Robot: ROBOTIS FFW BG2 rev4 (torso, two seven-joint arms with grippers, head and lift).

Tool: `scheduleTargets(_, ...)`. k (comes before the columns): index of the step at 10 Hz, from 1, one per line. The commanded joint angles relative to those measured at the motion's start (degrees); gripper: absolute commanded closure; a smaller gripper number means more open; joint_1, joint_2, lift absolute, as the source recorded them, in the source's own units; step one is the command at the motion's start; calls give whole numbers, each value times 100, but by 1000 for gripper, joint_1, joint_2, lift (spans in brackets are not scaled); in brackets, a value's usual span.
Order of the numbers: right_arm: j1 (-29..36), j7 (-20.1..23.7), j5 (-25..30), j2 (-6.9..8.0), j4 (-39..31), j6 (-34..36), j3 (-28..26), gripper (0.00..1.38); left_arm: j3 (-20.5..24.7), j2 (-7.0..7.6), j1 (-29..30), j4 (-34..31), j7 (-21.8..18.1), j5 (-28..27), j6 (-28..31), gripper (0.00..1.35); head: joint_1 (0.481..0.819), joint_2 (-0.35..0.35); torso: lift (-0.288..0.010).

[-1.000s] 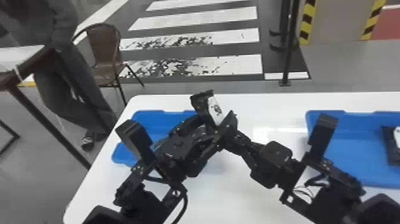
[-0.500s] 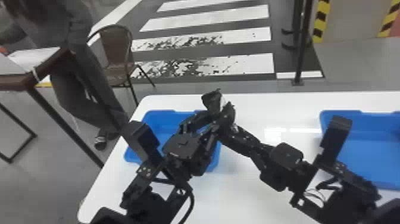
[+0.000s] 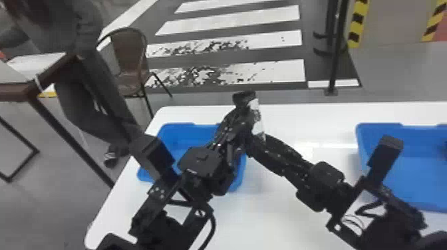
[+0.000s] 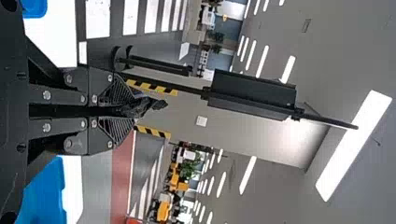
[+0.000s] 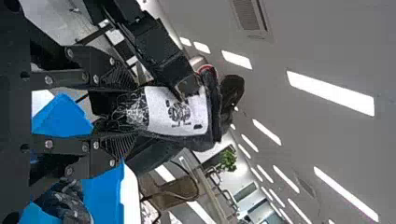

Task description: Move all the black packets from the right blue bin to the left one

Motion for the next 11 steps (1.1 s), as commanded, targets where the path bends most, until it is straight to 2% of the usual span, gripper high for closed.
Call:
scheduleTargets(1,288,-63,-22,61,-109,-118,-471,22,168,-43,47,5,1,-45,-108,1211,695,260,-140)
scheduleTargets(2,387,-98,1,96,-137,-118,-689,119,339,-87,75,5,36,-136,-248,1211,695,241,-140)
scheduleTargets(3,471,-107,1,122,-165,-118,-826,188,408,-113,131,19,300,-365,-530,1211,695,228,-140)
scheduleTargets(4,584,-133,1,149,-221,-132,-940,217,636,-157,47,244,361,-685,-684,1211,695,230,-140)
scheduleTargets(5,696,-186,1,175,-292,-132,-1043,222,831,-192,-164,665,476,-1107,-1022,1211,695,240,-140)
scheduleTargets(7,766,-177,-79,184,-334,-132,-1157,223,1242,-254,-741,1650,555,-2250,-1120,1211,695,276,-140)
scheduleTargets(8,781,-177,-102,184,-362,-132,-1168,222,1345,-262,-1036,2297,564,-2456,-1233,1211,695,295,-140)
scheduleTargets(9,795,-186,-102,192,-362,-132,-1203,222,1413,-289,-1233,2887,572,-2216,-1415,1136,695,315,-140)
scheduleTargets(10,809,-186,-45,192,-376,-90,-1306,222,1413,-298,-1177,3028,572,-1987,-1837,568,695,329,-140)
scheduleTargets(11,865,-186,389,228,-629,388,-1683,222,1253,-298,-1022,3028,564,-1599,-2287,24,695,331,-140)
